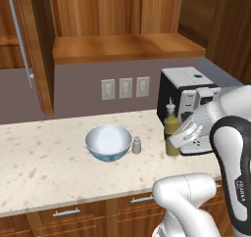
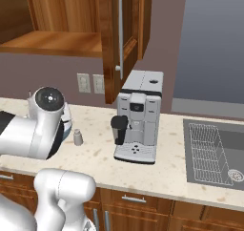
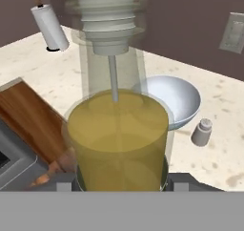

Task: Retrieve the bottle and the shaker from the cabinet and place them next to the mixing bowl on the counter. Then add garlic from the fridge to the mixing bowl.

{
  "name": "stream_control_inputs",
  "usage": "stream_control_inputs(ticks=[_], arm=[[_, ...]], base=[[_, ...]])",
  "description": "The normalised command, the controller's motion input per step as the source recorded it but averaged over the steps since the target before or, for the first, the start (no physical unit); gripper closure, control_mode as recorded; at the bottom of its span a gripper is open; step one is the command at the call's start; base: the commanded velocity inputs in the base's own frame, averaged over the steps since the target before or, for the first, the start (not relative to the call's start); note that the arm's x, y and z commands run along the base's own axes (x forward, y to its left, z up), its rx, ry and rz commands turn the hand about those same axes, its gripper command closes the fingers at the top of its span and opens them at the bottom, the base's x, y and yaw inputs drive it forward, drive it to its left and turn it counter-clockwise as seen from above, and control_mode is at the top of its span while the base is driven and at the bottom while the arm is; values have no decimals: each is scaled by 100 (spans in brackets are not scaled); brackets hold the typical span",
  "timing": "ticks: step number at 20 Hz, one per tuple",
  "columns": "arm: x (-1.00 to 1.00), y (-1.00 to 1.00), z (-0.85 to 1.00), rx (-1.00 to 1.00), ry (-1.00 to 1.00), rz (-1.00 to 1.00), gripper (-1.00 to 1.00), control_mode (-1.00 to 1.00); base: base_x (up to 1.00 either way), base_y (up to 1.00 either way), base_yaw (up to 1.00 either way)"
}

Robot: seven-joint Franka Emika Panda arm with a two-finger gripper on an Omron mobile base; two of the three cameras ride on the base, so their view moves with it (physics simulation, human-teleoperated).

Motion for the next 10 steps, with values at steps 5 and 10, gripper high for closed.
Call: stream_control_inputs(ticks=[5, 10], arm=[[32, 36, -54, 6, 0, 3, 100, -100], [49, 13, -75, 4, 0, 0, 100, -100]], base=[[0, 0, 0], [0, 0, 0]])
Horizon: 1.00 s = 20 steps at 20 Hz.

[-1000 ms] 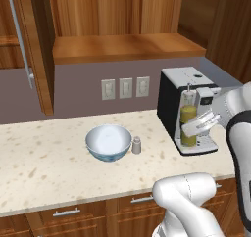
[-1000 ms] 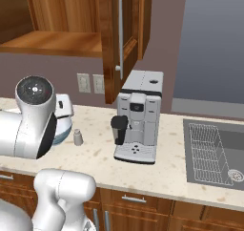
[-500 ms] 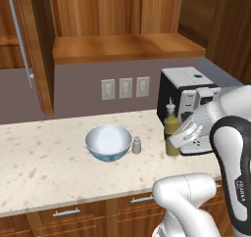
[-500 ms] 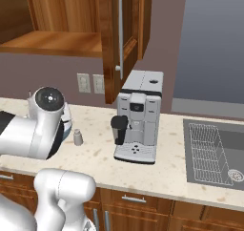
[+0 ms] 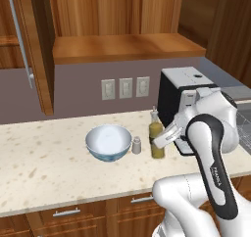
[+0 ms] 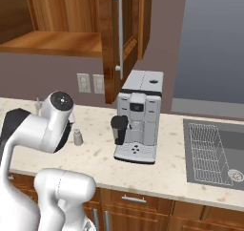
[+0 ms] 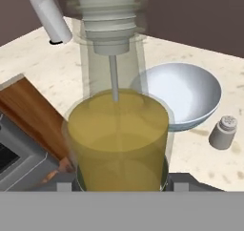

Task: Retrieve the bottle and the shaker from the cabinet and place them next to the mixing bowl on the counter. Then add garlic from the fridge to the mixing bowl.

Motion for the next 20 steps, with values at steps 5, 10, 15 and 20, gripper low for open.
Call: stream_control_inputs(ticks=[5, 10, 15, 20], arm=[[61, 0, -70, 8, 0, 2, 100, -100], [14, 0, -56, 10, -10, 10, 100, -100], [0, 0, -40, 6, -18, 16, 100, -100], [1, 0, -39, 1, -12, 12, 100, -100]], base=[[0, 0, 0], [0, 0, 0], [0, 0, 0], [0, 0, 0]])
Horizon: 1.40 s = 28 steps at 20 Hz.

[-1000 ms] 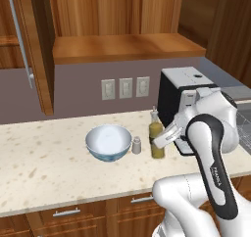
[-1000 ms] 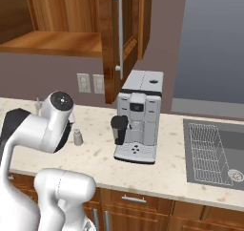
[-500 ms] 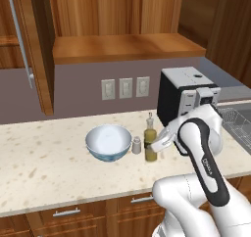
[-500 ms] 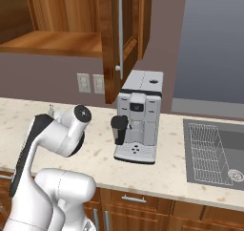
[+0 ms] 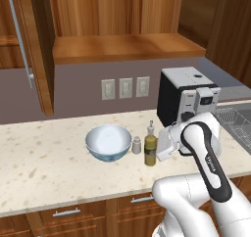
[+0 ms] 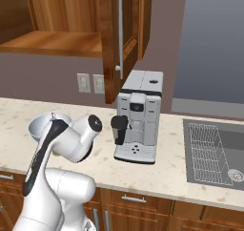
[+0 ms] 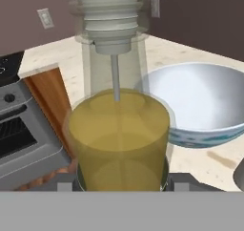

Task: Retrieve the bottle and the shaker from the cabinet and place them next to the mixing bowl on the counter. Then add garlic from the fridge to the mixing bowl.

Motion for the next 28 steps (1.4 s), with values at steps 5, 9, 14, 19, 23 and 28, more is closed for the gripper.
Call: stream_control_inputs(ticks=[5, 9, 14, 19, 23, 28], arm=[[18, 0, -40, 0, -3, 1, 100, -100], [13, 4, -15, 0, -9, 0, 100, -100], [8, 18, -18, 0, -16, -4, 100, -100], [4, 14, -32, 1, -18, -3, 100, -100], [0, 0, -46, 7, -18, 1, 100, -100], [0, 0, -45, 8, -10, 9, 100, -100]], base=[[0, 0, 0], [0, 0, 0], [0, 0, 0], [0, 0, 0], [0, 0, 0], [0, 0, 0]])
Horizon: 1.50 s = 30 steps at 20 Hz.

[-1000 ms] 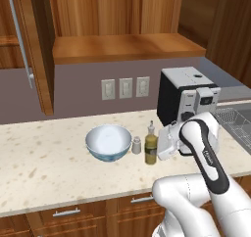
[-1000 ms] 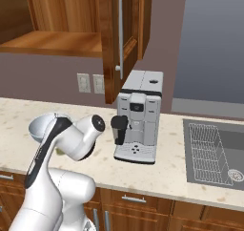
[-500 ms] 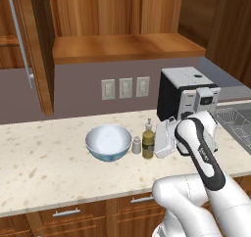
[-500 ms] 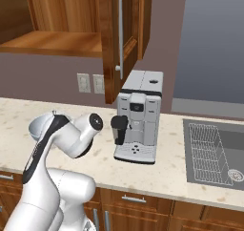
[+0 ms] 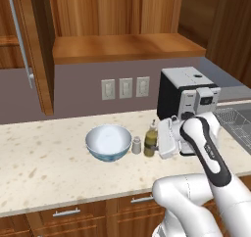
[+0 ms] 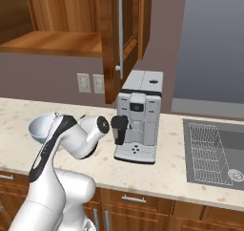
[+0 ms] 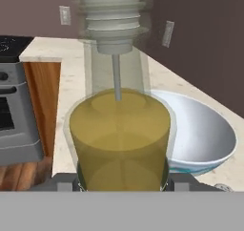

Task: Retrieve the bottle and the shaker from the cabinet and place them next to the mixing bowl on the counter. Then add garlic from the fridge to the mixing bowl.

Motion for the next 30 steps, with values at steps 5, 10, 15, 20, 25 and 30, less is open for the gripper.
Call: stream_control_inputs(ticks=[5, 10, 15, 20, 25, 30], arm=[[-4, 0, -41, 9, -1, 15, 100, -100], [-2, 0, -50, 5, 0, 13, 100, -100], [2, 12, -49, 2, 0, 3, 100, -100], [12, 34, -38, 0, 0, -1, 100, -100], [10, 26, -24, 0, 0, -4, 100, -100], [7, 3, -18, 0, 0, -10, 100, -100]], base=[[0, 0, 0], [0, 0, 0], [0, 0, 0], [0, 0, 0], [0, 0, 0], [0, 0, 0]])
